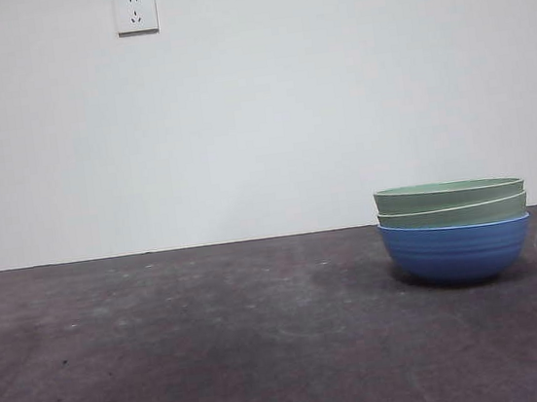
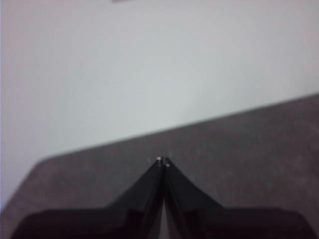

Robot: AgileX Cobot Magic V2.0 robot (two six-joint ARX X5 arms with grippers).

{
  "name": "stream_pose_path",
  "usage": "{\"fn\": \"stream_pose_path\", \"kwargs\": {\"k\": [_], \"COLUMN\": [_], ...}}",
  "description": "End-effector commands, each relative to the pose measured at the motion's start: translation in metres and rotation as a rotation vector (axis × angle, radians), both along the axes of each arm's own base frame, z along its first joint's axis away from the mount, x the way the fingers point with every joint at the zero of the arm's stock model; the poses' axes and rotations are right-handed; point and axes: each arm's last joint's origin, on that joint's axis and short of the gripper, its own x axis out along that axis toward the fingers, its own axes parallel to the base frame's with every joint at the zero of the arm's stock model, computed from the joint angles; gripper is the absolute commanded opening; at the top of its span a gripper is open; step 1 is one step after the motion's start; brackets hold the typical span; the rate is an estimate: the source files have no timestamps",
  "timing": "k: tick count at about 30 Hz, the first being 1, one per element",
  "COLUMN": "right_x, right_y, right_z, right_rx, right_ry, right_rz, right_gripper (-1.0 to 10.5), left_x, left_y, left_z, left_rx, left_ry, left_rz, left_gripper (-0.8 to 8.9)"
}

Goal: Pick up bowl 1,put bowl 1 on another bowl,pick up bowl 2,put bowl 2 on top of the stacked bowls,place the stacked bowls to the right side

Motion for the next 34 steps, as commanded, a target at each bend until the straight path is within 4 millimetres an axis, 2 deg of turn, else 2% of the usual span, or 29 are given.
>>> {"fn": "stream_pose_path", "kwargs": {"k": [1, 9, 18, 25, 34], "right_x": [0.001, 0.001, 0.001, 0.001, 0.001], "right_y": [0.000, 0.000, 0.000, 0.000, 0.000], "right_z": [-0.002, -0.002, -0.002, -0.002, -0.002], "right_rx": [-0.007, -0.007, -0.007, -0.007, -0.007], "right_ry": [0.002, 0.002, 0.002, 0.002, 0.002], "right_rz": [0.006, 0.006, 0.006, 0.006, 0.006], "right_gripper": [0.0, 0.0, 0.0, 0.0, 0.0], "left_x": [0.002, 0.004, 0.006, 0.005, 0.005], "left_y": [0.001, 0.001, 0.001, 0.001, 0.001], "left_z": [-0.022, -0.062, -0.083, -0.094, -0.094], "left_rx": [-0.026, -0.047, -0.083, -0.111, -0.110], "left_ry": [0.024, 0.083, 0.129, 0.227, 0.227], "left_rz": [0.008, 0.010, 0.010, 0.012, 0.013], "left_gripper": [-0.03, -0.03, -0.03, -0.03, -0.03]}}
